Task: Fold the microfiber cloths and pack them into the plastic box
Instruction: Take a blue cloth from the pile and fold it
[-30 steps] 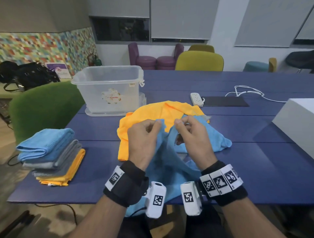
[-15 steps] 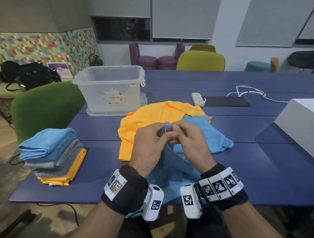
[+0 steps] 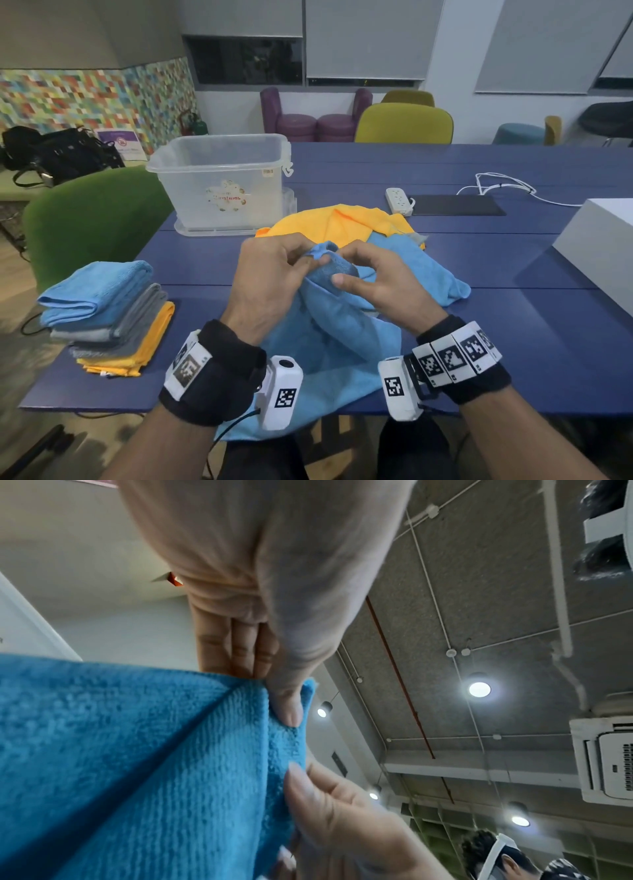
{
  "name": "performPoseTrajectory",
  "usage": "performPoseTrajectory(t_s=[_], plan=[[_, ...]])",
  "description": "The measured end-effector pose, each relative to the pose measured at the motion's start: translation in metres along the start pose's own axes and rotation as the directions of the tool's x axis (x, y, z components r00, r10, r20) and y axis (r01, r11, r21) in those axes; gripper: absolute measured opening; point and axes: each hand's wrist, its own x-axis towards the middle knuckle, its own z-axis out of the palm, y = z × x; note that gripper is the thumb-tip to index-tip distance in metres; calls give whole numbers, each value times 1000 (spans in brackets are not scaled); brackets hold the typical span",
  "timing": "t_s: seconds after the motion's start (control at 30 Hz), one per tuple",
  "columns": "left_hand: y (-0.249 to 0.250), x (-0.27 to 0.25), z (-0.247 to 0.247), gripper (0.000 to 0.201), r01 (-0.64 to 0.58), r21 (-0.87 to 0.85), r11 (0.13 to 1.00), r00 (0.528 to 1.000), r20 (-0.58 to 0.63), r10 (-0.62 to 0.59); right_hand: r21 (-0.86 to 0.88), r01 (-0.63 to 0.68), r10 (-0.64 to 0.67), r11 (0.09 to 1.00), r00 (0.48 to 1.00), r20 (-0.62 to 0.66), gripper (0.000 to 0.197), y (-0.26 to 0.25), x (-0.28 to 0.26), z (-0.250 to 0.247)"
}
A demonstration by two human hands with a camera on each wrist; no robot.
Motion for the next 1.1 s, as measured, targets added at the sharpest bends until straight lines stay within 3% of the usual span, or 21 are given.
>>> performPoseTrajectory(t_s=[0.1,0.2,0.33,0.57,0.67,0.8,0.97,1.1], plan=[[5,3,-15,3,1,14,1000,1000,-21,-1,-44,-52,57,998,993,99,25,-1,-1,-7],[3,6,-36,5,-8,-1,1000,996,-85,8,-176,-13,30,984,995,94,33,3,-3,-18],[-5,6,-50,6,-4,29,1000,994,-109,7,-443,137,-164,886,986,-24,25,7,-4,-28],[-17,5,-58,7,44,-11,999,979,-201,-46,-658,122,-325,744,925,-196,33,-16,-8,-47],[-21,7,-65,5,51,-56,997,968,-245,-64,-633,123,-343,764,909,-238,26,-19,-9,-56],[-13,7,-65,8,8,-108,994,975,-218,-31,-455,265,-312,850,949,-30,19,-20,-5,-42],[-5,9,-55,12,-8,-89,996,986,-167,-7,-408,256,-253,876,966,63,51,-20,-4,7],[0,9,-49,8,-19,-89,996,993,-120,8,-415,48,-47,909,999,13,83,-30,-4,41]])
